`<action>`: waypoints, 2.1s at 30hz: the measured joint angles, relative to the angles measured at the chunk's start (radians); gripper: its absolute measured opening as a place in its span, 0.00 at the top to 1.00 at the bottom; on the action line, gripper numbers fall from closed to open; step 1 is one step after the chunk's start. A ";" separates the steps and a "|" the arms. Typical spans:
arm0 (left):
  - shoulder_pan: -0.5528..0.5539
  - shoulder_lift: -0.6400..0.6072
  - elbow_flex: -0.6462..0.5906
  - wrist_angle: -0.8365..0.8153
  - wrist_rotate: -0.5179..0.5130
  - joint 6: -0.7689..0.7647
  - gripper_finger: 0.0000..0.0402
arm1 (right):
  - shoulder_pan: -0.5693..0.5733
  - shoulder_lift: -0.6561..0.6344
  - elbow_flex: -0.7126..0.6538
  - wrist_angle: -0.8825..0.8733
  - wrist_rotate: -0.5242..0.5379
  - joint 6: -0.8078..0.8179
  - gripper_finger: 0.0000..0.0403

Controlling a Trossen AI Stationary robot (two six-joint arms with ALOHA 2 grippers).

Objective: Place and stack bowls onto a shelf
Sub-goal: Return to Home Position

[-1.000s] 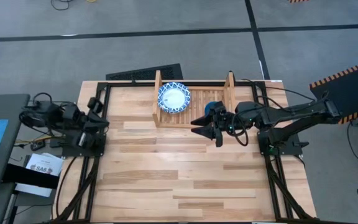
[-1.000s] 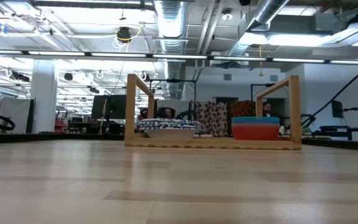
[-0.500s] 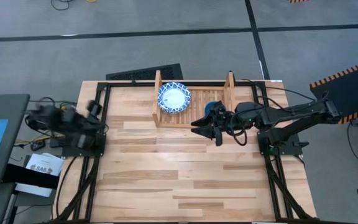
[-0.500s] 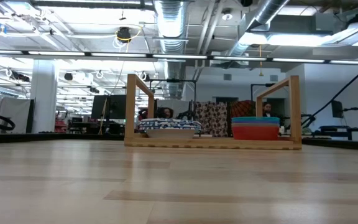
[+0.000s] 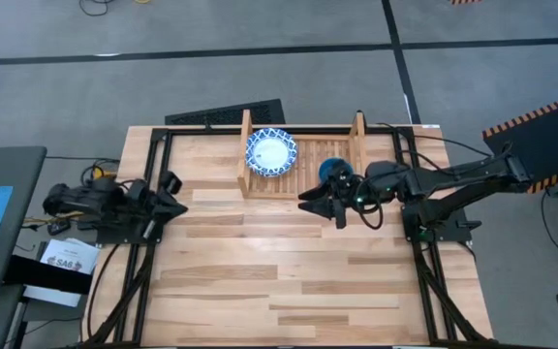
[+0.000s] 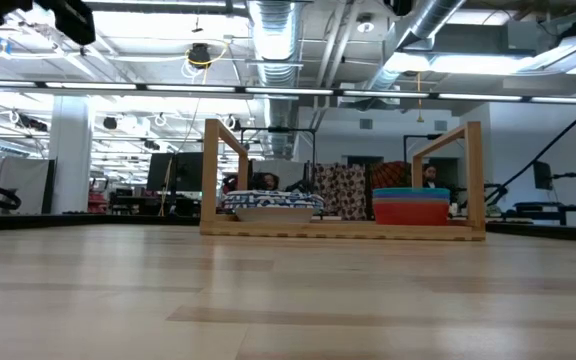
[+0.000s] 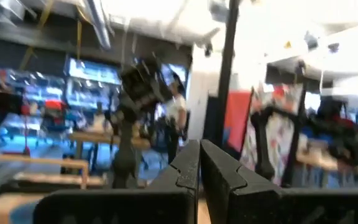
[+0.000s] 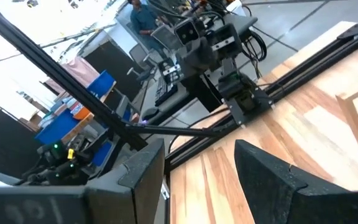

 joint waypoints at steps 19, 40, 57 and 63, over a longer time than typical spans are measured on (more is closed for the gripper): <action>0.236 0.001 -0.170 -0.090 0.093 -0.179 1.00 | 0.016 -0.004 0.000 -0.163 -0.013 -0.004 0.45; 0.237 0.003 -0.173 -0.103 0.014 -0.104 1.00 | 0.340 -0.455 -0.291 -0.336 0.112 -0.080 0.96; 0.237 0.015 -0.174 -0.267 0.020 -0.105 1.00 | -0.090 -0.497 -0.482 -0.059 -0.336 -0.291 0.96; 0.237 0.015 -0.174 -0.266 0.020 -0.105 1.00 | 0.012 -0.662 -0.556 -0.102 -0.193 -0.290 0.96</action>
